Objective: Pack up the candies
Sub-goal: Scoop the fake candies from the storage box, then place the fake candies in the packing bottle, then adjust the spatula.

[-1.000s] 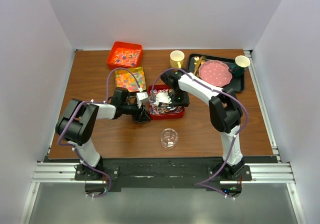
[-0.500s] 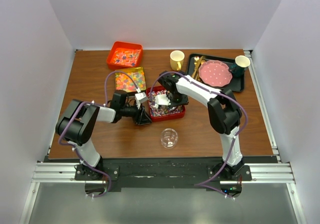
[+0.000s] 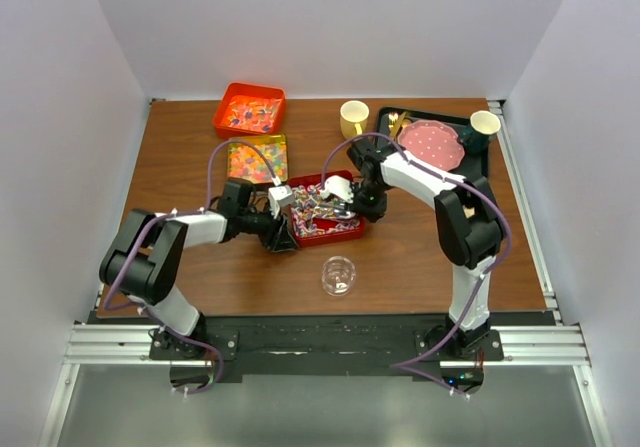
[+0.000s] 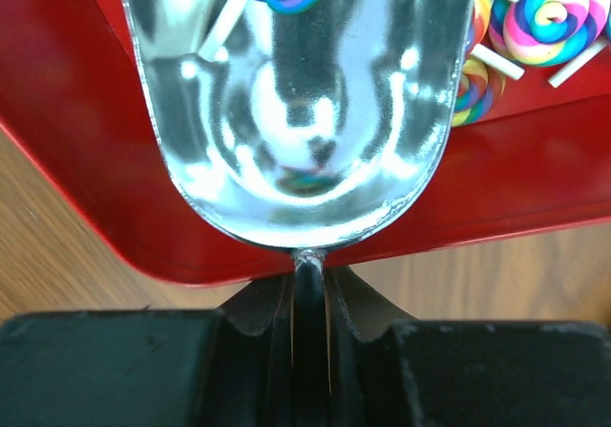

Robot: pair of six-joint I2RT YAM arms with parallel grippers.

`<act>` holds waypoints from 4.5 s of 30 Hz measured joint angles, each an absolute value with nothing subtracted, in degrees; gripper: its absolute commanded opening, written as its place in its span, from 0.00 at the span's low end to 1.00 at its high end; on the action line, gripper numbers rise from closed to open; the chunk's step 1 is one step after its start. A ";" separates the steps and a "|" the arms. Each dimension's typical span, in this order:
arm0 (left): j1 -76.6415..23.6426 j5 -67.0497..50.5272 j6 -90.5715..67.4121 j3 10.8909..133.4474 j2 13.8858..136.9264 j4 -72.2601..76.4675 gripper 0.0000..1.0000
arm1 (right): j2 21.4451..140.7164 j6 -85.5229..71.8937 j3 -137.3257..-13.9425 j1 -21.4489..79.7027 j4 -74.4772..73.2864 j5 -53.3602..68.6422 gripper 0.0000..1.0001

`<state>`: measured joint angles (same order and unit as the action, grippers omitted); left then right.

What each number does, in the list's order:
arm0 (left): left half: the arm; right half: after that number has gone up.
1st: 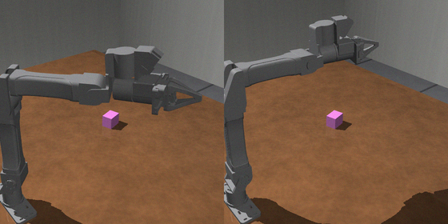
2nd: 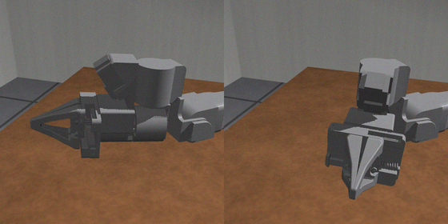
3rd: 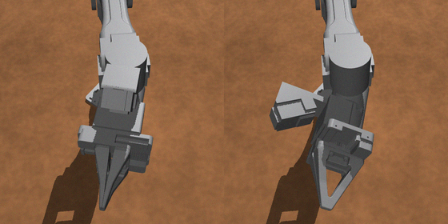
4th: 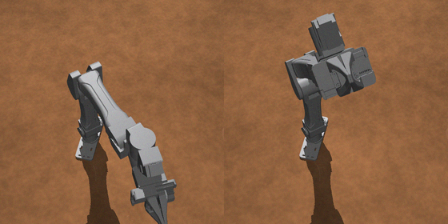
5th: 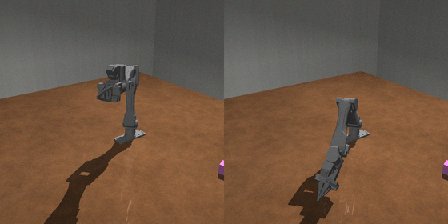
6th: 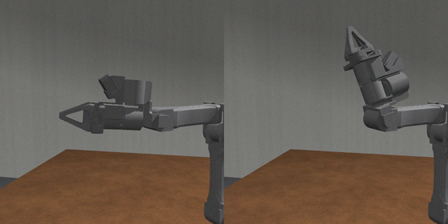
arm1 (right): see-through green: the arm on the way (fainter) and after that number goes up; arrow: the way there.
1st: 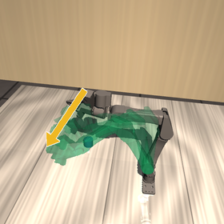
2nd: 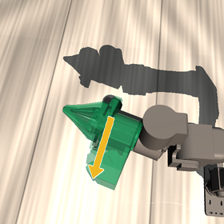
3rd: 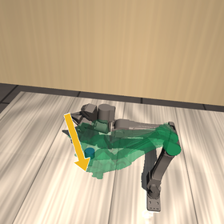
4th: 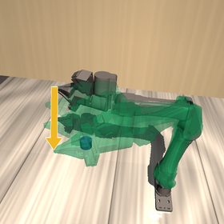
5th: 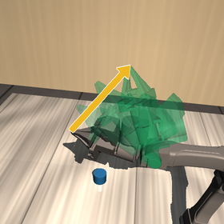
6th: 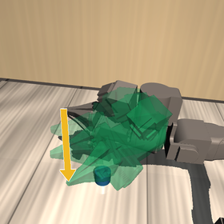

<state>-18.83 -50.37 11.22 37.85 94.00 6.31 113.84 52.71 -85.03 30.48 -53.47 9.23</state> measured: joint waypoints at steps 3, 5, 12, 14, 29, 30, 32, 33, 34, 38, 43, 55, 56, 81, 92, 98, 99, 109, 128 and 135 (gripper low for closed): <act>-18.55 -49.67 13.10 38.39 91.66 0.54 0.48 | 112.62 51.55 -82.56 29.82 -50.11 13.08 0.00; -18.39 -49.41 14.41 39.11 90.24 -3.44 0.48 | 111.22 50.74 -80.31 29.69 -46.92 15.31 0.00; -18.39 -49.52 15.49 42.28 87.88 -10.87 0.52 | 103.98 50.11 -75.48 29.58 -42.11 19.20 0.00; -18.46 -49.28 15.14 43.38 87.99 -11.46 0.64 | 100.64 50.17 -74.63 29.74 -42.02 19.90 0.00; -17.56 -45.65 20.56 49.15 78.17 -20.88 1.00 | 81.69 58.15 -69.97 31.81 -53.54 21.54 0.00; -16.62 -45.34 20.29 48.38 77.21 -21.06 1.00 | 81.08 59.00 -69.97 31.83 -54.63 21.06 0.00; -14.79 -44.23 19.09 46.70 75.61 -21.28 1.00 | 80.34 60.47 -69.97 32.25 -56.64 19.07 0.00; -14.09 -43.20 18.09 45.93 75.00 -20.91 1.00 | 80.16 61.56 -70.00 33.01 -57.95 17.21 0.00; -13.72 -41.12 16.88 45.41 74.59 -20.45 1.00 | 80.16 62.46 -70.06 33.82 -59.24 15.66 0.00; -10.26 -24.69 10.63 45.30 73.91 -18.72 1.00 | 80.27 65.36 -70.41 39.57 -63.94 8.78 0.00; -6.87 -8.60 7.01 50.43 75.77 -17.56 1.00 | 80.97 67.16 -71.13 45.74 -68.12 1.02 0.00; -7.01 -5.54 5.87 51.62 74.67 -15.86 1.00 | 94.04 64.47 -80.44 53.12 -74.04 -15.73 0.00; -7.05 -5.58 6.04 51.62 74.52 -15.68 1.00 | 94.52 64.23 -80.44 53.95 -74.15 -16.78 0.00; -13.65 -17.26 2.07 49.15 66.78 -11.00 1.00 | 94.74 61.47 -79.05 60.73 -75.42 -33.47 0.00; -15.53 -36.07 0.43 43.57 60.82 -7.66 0.95 | 89.80 55.88 -78.61 60.90 -76.29 -31.16 0.00; -15.51 -53.95 -1.10 42.30 62.41 -6.37 0.79 | 87.99 46.70 -84.53 52.07 -75.96 -16.25 0.00; -15.49 -56.77 -1.83 42.30 63.29 -6.02 0.78 | 87.35 45.69 -84.73 50.63 -75.90 -14.90 0.00; -14.66 -72.55 -19.40 36.51 67.99 11.20 0.65 | 81.91 43.35 -82.63 49.39 -68.49 -6.85 0.00; -13.19 -73.78 -45.91 34.96 79.33 38.46 0.53 | 83.33 47.22 -81.84 51.42 -58.70 -6.90 0.00; -13.08 -73.08 -48.34 34.96 81.56 40.45 0.35 | 85.97 46.65 -81.84 53.28 -56.51 -7.22 0.00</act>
<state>-13.08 -73.08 -48.34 34.96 81.56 40.45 85.97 46.65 -81.84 53.28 -56.51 -7.22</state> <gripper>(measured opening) 0.411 0.150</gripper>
